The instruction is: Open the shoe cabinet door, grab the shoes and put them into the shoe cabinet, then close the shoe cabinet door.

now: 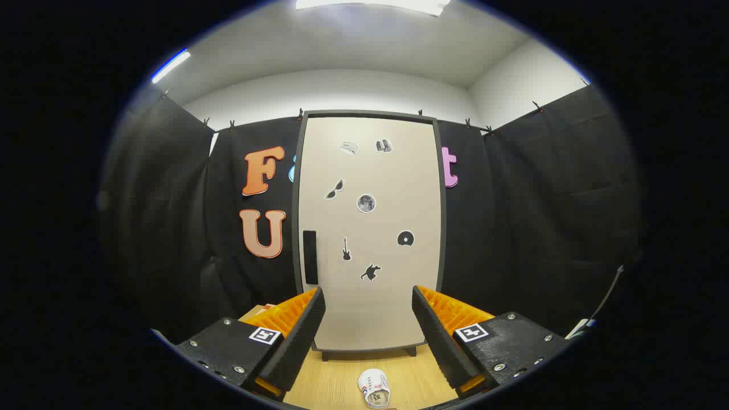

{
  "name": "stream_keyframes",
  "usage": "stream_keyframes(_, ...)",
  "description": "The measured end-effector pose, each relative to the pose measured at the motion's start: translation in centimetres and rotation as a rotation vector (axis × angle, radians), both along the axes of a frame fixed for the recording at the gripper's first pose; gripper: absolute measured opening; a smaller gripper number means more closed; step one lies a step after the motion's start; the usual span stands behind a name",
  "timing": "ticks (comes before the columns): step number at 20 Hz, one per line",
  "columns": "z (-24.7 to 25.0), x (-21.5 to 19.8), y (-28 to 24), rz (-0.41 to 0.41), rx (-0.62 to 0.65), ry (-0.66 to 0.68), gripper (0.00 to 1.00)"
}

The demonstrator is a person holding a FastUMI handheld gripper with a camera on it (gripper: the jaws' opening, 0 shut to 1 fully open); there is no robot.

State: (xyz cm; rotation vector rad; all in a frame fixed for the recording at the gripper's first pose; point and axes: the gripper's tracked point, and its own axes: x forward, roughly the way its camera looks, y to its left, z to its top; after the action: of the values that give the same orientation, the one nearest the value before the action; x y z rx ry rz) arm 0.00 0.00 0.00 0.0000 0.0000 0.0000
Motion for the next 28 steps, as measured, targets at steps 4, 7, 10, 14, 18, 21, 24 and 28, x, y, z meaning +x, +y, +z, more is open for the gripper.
stream_keyframes(4, -0.1, 0.3, -0.3, -0.01, 0.0, 0.001, 0.96)
stream_keyframes(7, -0.3, 0.5, 0.0, -0.004, 0.0, 0.005, 0.96)
stream_keyframes(10, -0.5, 0.8, 0.3, 0.003, -0.004, 0.009, 0.96)
stream_keyframes(14, -0.6, 1.1, 0.4, 0.003, -0.003, 0.012, 0.96)
stream_keyframes(18, -0.7, 1.3, 0.5, 0.006, -0.005, 0.015, 0.96)
stream_keyframes(21, -0.7, 1.8, 1.0, 0.016, -0.001, 0.016, 0.96)
stream_keyframes(24, -0.8, 3.0, 2.3, 0.038, 0.01, 0.025, 0.96)
stream_keyframes(28, -1.0, 5.2, 4.7, 0.081, 0.011, 0.028, 0.96)
